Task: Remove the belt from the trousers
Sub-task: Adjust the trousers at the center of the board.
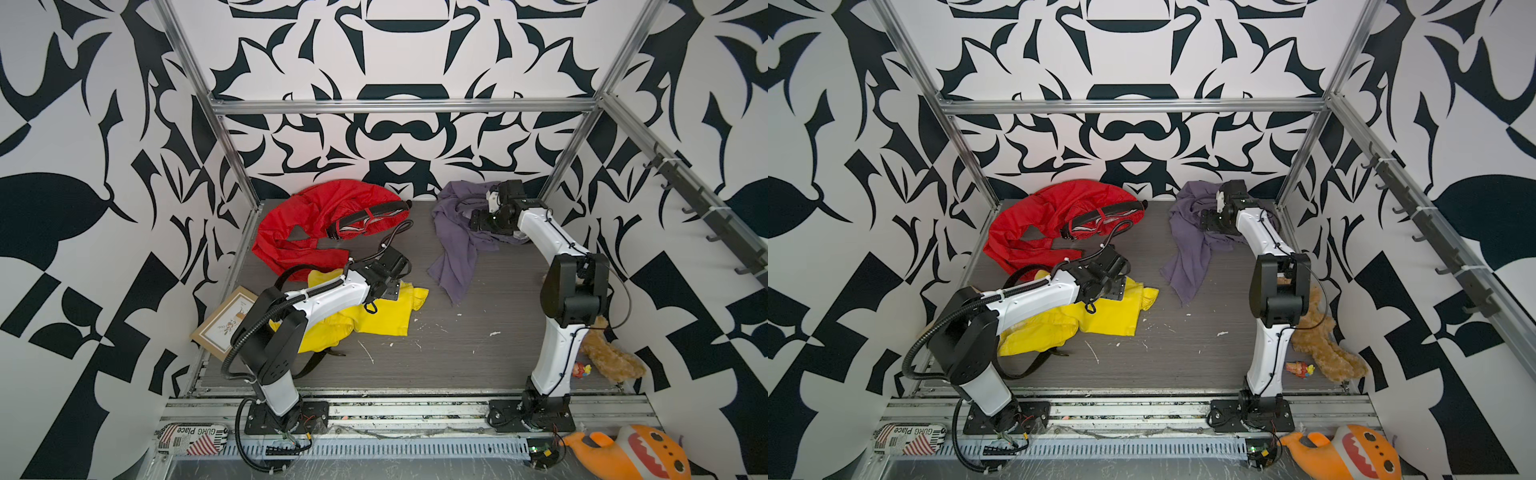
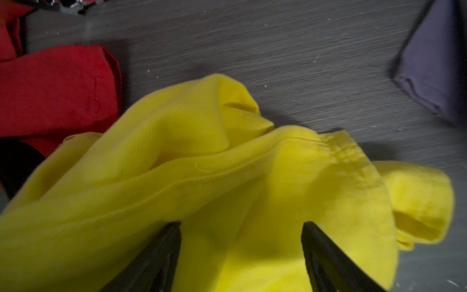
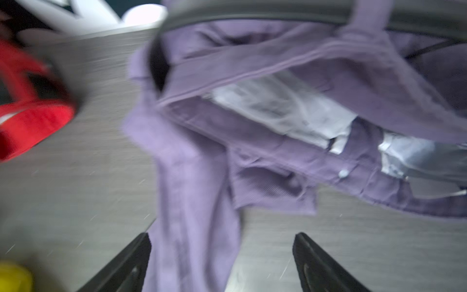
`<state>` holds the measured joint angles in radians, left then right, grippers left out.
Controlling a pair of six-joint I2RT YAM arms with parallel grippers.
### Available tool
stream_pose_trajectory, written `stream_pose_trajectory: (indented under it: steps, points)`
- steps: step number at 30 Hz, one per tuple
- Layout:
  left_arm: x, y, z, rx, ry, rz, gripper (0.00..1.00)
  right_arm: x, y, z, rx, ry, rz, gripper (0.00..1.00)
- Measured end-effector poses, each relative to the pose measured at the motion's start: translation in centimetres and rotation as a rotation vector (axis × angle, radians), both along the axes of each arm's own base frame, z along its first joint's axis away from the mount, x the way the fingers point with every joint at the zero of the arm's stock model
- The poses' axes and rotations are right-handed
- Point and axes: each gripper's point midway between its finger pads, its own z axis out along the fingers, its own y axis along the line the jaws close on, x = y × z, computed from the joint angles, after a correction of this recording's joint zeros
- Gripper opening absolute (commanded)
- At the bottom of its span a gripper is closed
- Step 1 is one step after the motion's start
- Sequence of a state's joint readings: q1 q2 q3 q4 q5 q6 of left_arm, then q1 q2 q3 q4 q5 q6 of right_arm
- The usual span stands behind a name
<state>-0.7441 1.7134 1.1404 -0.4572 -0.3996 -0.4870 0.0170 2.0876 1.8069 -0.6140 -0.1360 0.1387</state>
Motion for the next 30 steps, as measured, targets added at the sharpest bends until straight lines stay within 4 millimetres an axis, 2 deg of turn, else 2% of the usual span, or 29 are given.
stream_pose_trajectory:
  steps: [3,8,14,19,21,25,30]
  points:
    - [0.1,1.9,-1.6,0.004,0.022,0.044,0.75,1.1,-2.0,-2.8,-0.012,0.035,-0.023,0.91]
    - [0.1,2.5,-2.2,0.001,0.03,0.061,0.75,2.0,-2.7,-5.9,-0.031,0.069,-0.014,0.91]
    - [0.2,2.7,-2.2,-0.001,0.028,0.066,0.73,3.5,-3.0,-7.3,-0.067,0.062,0.01,0.91]
    - [0.3,2.8,-2.2,-0.002,0.028,0.069,0.73,3.4,-2.8,-8.0,-0.078,0.084,0.031,0.89]
    - [0.3,2.8,-2.2,-0.002,0.028,0.07,0.73,2.5,-2.6,-8.3,-0.08,0.098,0.036,0.88]
    - [0.3,2.8,-2.2,-0.003,0.029,0.071,0.73,-0.7,-1.8,-9.6,-0.097,0.163,0.06,0.87]
    - [0.3,2.8,-2.3,-0.005,0.027,0.074,0.73,-5.2,0.8,-9.6,-0.11,0.205,0.121,0.87]
